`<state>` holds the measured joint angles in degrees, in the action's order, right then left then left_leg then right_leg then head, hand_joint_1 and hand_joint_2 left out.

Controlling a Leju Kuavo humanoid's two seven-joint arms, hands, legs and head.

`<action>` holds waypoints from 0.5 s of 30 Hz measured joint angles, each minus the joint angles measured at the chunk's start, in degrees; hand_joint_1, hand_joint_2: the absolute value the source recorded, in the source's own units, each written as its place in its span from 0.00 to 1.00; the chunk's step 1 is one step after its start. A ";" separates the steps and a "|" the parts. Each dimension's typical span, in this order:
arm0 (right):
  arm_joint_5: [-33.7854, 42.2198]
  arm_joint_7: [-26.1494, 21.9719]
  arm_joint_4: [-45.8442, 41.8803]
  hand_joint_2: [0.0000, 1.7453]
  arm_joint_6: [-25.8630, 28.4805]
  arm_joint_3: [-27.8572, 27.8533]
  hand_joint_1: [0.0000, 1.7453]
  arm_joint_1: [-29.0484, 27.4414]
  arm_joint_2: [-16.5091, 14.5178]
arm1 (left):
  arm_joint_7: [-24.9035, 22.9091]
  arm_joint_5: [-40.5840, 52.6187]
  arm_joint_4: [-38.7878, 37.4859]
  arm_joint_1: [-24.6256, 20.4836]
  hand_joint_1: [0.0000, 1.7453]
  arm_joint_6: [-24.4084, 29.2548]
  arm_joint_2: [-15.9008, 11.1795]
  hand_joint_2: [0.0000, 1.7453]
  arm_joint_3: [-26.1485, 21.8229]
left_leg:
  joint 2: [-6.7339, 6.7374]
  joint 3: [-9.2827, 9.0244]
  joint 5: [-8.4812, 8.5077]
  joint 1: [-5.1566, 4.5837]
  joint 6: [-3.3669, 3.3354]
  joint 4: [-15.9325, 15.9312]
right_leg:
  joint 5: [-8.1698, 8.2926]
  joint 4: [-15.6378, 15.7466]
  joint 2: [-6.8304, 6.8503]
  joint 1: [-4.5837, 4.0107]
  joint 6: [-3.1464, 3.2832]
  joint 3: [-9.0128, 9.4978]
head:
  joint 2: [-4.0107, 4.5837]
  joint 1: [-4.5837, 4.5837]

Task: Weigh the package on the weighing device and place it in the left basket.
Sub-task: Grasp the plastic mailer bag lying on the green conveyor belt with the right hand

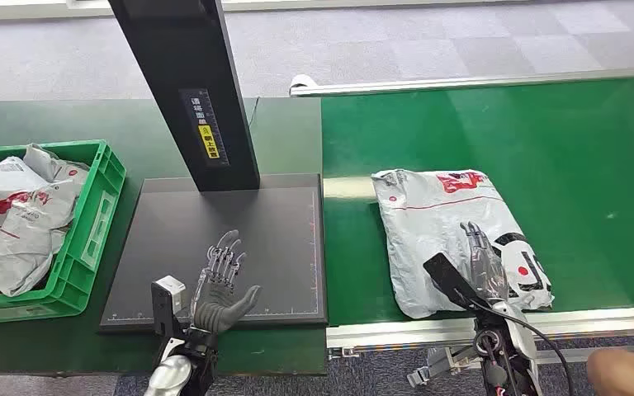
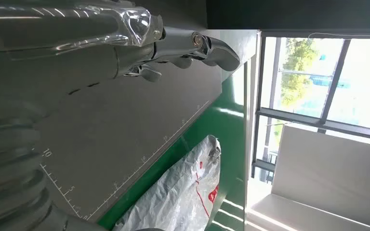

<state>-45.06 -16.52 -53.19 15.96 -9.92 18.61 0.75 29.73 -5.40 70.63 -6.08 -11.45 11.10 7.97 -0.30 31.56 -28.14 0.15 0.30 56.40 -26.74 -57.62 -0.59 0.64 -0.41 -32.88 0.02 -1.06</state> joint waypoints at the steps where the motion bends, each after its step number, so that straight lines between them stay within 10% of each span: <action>1: -0.38 0.11 0.97 1.00 0.34 0.01 0.00 0.52 0.05 | 0.00 0.00 -0.09 -0.07 0.00 0.01 0.00 1.00 0.09 | 0.00 0.00 0.00 0.00 0.00 0.00 | 0.00 0.00 0.00 0.00 0.00 0.00 | 0.00 0.00; 15: -1.26 1.42 22.41 1.00 -0.64 0.04 0.00 11.96 0.37 | -0.15 -0.44 -1.05 -0.80 0.00 0.14 -0.02 1.00 1.87 | -0.01 0.00 0.00 0.00 0.00 0.01 | 0.00 0.00 0.01 0.00 0.00 0.00 | 0.00 0.00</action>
<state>-46.33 -15.10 -30.78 15.32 -9.88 30.57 1.13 29.58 -5.84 69.58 -6.88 -11.31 11.09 9.83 -0.31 31.56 -28.14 0.14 0.30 56.41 -26.74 -57.62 -0.58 0.65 -0.41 -32.88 0.02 -1.06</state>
